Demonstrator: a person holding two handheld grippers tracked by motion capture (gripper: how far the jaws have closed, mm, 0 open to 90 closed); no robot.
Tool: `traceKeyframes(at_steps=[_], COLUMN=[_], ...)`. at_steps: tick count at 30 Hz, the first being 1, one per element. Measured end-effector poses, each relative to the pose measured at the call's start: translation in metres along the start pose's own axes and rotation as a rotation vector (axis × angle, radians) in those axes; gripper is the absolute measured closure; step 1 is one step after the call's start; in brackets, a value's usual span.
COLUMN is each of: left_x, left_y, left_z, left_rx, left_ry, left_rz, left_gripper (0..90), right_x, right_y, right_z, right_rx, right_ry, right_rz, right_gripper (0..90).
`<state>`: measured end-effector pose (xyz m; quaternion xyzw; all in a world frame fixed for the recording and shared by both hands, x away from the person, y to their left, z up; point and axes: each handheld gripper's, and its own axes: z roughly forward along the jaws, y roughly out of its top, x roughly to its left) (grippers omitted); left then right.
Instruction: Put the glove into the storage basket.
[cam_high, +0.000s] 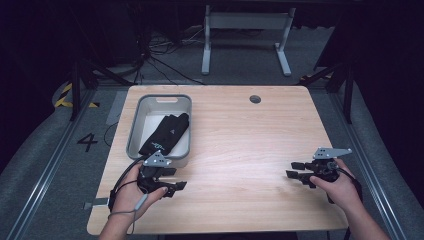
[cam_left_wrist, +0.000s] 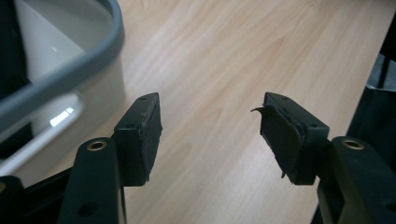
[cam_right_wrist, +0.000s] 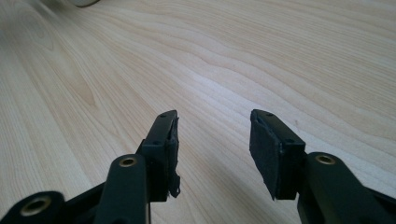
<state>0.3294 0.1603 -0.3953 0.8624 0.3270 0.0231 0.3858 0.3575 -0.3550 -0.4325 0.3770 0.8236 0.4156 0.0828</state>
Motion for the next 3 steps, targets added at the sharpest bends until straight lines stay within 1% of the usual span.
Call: traceKeyframes(at_steps=[1, 3], left_x=[0.0013, 0.0038], left_y=[-0.0020, -0.0057], left_z=[0.0013, 0.0040], left_rx=[0.014, 0.039], left_ry=[-0.005, 0.002], left_rz=[-0.011, -0.020], left_gripper=[38.7, 37.6], right_x=[0.0000, -0.0006], right_y=[0.0000, -0.0017], right_z=[0.0000, 0.0010], right_rx=[0.000, 0.006], right_ry=[0.000, 0.000], right_rz=[0.000, -0.006], right_gripper=[52.6, 51.8])
